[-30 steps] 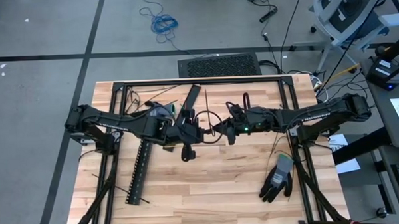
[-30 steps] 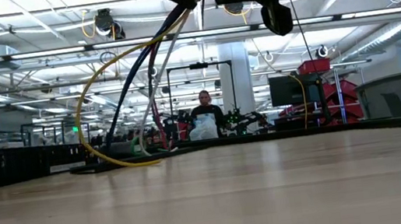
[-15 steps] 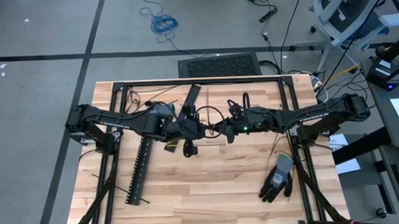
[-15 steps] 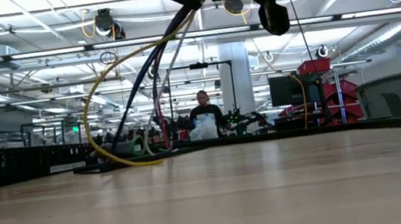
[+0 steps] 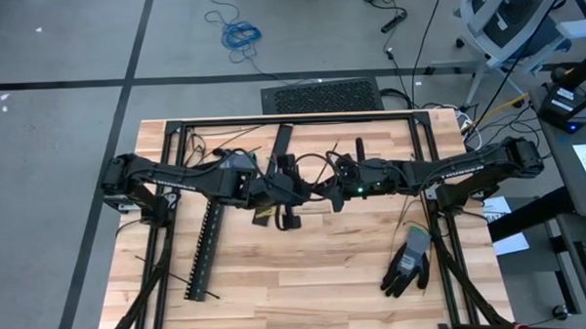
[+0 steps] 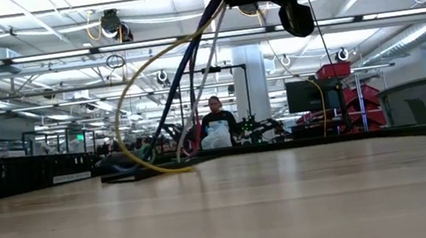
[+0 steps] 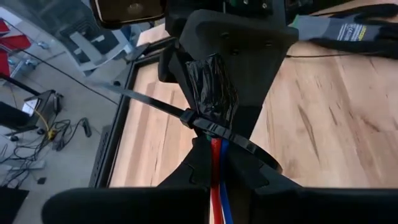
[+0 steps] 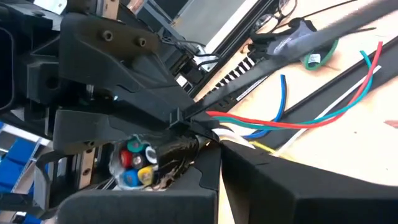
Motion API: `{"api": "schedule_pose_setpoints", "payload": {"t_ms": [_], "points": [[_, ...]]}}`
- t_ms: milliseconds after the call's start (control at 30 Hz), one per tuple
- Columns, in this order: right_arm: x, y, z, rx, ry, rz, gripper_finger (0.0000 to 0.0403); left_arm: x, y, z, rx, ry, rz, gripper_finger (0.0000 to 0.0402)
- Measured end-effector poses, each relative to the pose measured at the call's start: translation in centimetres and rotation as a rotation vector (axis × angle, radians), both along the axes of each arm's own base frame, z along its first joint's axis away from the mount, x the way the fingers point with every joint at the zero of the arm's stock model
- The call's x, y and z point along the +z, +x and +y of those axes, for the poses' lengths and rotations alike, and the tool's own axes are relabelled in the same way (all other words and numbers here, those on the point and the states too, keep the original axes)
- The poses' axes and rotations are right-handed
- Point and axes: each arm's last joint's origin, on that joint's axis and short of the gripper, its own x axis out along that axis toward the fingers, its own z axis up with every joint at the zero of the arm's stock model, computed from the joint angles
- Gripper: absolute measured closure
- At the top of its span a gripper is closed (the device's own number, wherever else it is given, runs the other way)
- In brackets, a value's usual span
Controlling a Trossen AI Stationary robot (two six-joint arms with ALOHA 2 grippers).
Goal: Ziptie cables
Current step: Wrap the cable wires with a black zip tie
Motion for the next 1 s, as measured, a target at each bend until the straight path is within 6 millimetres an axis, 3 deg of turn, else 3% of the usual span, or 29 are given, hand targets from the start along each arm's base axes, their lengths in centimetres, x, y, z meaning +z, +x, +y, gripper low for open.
{"api": "schedule_pose_setpoints", "payload": {"t_ms": [400,767,1000], "points": [[-0.04,-0.02,0.32,0.016,-0.013,0.004,0.0395,-0.11,-0.06,-0.04,-0.005,-0.002,0.013,0.0377],[-0.15,-0.07,0.63,0.022,-0.019,0.015,0.0291,-0.05,-0.10,-0.05,-0.006,-0.006,0.011,0.0377],[-0.13,-0.15,0.81,0.019,0.019,0.012,0.0261,0.04,-0.10,-0.11,-0.006,-0.006,0.004,0.0377]]}}
